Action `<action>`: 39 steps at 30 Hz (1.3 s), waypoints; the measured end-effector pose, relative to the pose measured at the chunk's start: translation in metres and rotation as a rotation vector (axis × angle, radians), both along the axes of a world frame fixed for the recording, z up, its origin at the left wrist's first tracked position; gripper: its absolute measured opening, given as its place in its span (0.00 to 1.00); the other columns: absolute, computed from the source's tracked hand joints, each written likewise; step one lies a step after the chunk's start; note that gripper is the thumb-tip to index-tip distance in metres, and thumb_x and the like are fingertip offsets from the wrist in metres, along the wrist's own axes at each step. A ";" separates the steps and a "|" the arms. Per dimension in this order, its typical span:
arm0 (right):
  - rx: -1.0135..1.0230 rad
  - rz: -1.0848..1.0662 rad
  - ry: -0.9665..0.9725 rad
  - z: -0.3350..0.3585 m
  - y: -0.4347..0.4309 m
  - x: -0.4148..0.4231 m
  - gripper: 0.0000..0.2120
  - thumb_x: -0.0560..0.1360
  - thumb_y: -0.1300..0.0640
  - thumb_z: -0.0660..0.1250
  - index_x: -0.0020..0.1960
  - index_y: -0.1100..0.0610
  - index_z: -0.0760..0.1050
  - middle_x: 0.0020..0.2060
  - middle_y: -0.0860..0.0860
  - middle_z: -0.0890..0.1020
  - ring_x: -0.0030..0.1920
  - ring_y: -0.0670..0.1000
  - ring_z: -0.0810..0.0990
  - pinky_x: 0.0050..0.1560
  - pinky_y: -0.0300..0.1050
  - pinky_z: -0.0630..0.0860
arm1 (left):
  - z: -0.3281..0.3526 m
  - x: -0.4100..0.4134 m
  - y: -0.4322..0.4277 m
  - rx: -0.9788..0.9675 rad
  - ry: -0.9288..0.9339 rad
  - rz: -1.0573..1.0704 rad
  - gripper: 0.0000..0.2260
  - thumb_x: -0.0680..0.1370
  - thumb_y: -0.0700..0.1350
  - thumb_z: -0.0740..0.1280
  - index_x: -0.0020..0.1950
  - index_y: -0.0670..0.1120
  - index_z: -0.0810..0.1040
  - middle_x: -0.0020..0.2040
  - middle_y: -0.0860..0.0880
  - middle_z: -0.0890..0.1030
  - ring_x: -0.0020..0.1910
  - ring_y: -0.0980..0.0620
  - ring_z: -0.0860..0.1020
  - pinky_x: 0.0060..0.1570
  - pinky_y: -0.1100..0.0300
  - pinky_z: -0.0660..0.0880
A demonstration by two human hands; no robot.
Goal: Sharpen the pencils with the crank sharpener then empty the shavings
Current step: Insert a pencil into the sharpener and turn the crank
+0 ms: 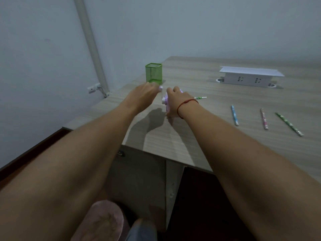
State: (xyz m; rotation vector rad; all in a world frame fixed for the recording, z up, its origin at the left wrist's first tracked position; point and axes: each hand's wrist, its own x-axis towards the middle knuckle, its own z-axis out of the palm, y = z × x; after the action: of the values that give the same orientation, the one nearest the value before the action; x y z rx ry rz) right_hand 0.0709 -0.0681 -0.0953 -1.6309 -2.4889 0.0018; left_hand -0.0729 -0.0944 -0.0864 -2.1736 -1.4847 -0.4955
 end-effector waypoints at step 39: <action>-0.037 -0.003 -0.081 0.015 -0.004 0.051 0.24 0.79 0.59 0.62 0.74 0.56 0.62 0.68 0.59 0.72 0.67 0.60 0.73 0.64 0.49 0.71 | -0.056 0.005 0.011 -0.305 -0.183 0.238 0.10 0.79 0.45 0.60 0.57 0.45 0.76 0.55 0.42 0.77 0.55 0.41 0.76 0.49 0.51 0.73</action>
State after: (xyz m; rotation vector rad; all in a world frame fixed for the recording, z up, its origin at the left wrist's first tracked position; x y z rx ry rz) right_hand 0.1217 -0.0718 -0.0804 -1.6813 -2.5611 -0.0182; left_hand -0.0682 -0.0830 -0.1428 -2.1769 -2.0030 -0.4162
